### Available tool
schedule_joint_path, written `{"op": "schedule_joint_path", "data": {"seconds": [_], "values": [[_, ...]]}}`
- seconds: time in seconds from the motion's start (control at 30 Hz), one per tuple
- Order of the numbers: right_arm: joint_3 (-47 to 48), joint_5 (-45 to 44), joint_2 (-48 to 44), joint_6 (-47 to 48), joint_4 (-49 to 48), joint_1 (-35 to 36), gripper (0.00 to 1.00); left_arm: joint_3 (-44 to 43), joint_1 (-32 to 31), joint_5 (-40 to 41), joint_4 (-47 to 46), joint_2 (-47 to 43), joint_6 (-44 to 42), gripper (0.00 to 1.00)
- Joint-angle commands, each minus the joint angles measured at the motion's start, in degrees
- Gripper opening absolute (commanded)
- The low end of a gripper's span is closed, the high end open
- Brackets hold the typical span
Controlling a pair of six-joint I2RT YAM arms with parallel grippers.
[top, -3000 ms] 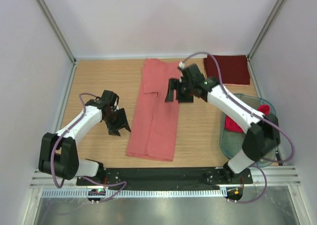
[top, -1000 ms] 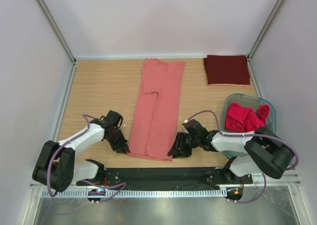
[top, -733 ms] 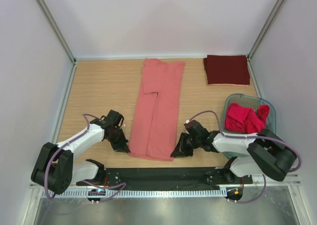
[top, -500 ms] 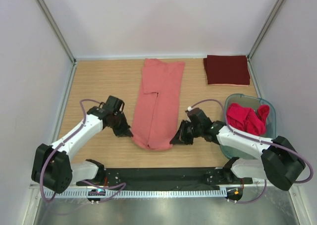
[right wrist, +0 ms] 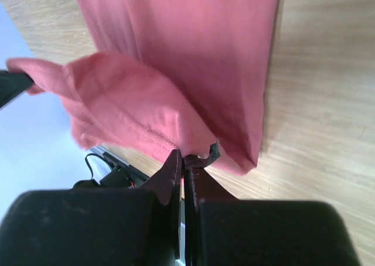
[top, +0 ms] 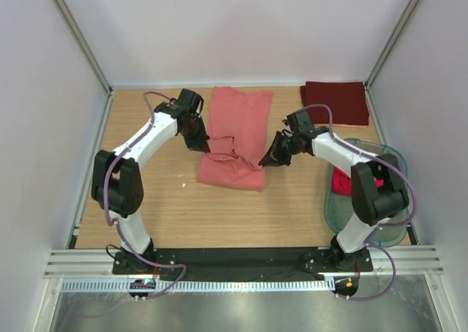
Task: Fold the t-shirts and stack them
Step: Fold the tshirt
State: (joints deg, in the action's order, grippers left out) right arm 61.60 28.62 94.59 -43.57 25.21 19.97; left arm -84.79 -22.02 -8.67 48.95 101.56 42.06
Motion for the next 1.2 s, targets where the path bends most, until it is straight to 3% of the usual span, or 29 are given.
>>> {"op": "schedule_joint_path", "data": {"seconds": [0.0, 0.4, 0.57, 0.87, 0.97, 1.17], "values": [[7.89, 3.10, 4.79, 4.28, 4.14, -1.50, 0.01, -9.06, 1.63, 0.84, 2.90, 5.12, -3.65, 0.00], [24.78, 6.53, 20.19, 5.25, 7.75, -5.29, 0.01, -21.37, 5.58, -3.54, 4.14, 19.10, -4.97, 0.00], [27.07, 6.80, 23.62, 5.16, 8.01, -5.73, 0.01, -25.67, 5.94, -4.43, 4.93, 23.07, -5.41, 0.00], [31.12, 7.68, 28.02, 5.25, 8.01, -6.96, 0.05, -25.95, 7.16, -4.26, 3.35, 25.35, -4.80, 0.01], [32.79, 7.24, 29.34, 5.16, 8.10, -7.75, 0.11, -26.47, 7.69, -4.61, 2.82, 26.23, -4.71, 0.05], [41.30, 4.08, 33.64, 8.85, 14.41, -9.94, 0.35, -33.23, 8.66, -1.36, 5.97, 27.03, -6.81, 0.40]]}}
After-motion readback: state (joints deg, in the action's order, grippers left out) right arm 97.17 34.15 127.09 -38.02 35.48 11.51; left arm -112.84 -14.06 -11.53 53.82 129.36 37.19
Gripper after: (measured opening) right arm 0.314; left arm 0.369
